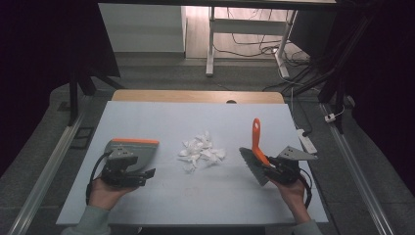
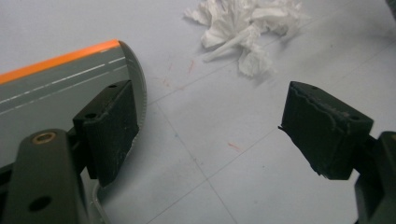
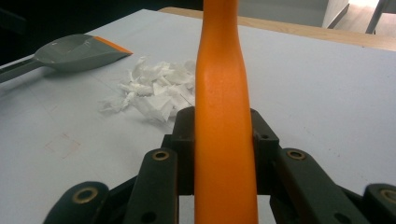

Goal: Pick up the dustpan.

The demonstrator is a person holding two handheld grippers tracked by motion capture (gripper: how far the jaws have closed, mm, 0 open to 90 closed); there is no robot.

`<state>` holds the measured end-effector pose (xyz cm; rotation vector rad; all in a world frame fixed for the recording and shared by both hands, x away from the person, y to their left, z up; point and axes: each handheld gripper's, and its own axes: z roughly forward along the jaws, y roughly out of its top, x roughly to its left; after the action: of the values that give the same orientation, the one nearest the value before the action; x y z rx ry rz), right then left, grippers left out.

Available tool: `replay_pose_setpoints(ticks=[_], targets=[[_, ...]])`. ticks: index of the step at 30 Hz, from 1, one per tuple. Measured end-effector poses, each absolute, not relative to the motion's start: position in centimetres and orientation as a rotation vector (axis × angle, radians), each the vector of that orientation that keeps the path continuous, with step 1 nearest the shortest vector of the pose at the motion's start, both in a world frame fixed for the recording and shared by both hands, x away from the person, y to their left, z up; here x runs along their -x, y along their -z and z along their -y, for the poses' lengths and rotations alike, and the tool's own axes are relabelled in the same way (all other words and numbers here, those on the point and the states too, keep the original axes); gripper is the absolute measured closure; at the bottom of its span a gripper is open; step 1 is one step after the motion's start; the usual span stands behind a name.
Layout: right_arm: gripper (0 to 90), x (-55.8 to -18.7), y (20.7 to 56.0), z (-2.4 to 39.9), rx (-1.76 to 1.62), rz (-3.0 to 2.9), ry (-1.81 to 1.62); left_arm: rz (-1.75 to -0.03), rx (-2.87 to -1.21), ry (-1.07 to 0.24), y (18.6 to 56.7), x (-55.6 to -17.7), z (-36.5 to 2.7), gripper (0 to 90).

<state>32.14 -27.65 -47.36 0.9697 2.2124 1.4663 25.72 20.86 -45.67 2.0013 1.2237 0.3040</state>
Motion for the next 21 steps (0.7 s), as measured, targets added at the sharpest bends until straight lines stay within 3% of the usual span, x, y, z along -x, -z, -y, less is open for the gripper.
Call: replay_pose_setpoints(ticks=[21], targets=[[70.1, -31.8, 47.2, 27.5, -0.952, -2.211, -1.442, -1.408, -1.972, -0.309, 45.2, -26.3, -24.4, 17.0]])
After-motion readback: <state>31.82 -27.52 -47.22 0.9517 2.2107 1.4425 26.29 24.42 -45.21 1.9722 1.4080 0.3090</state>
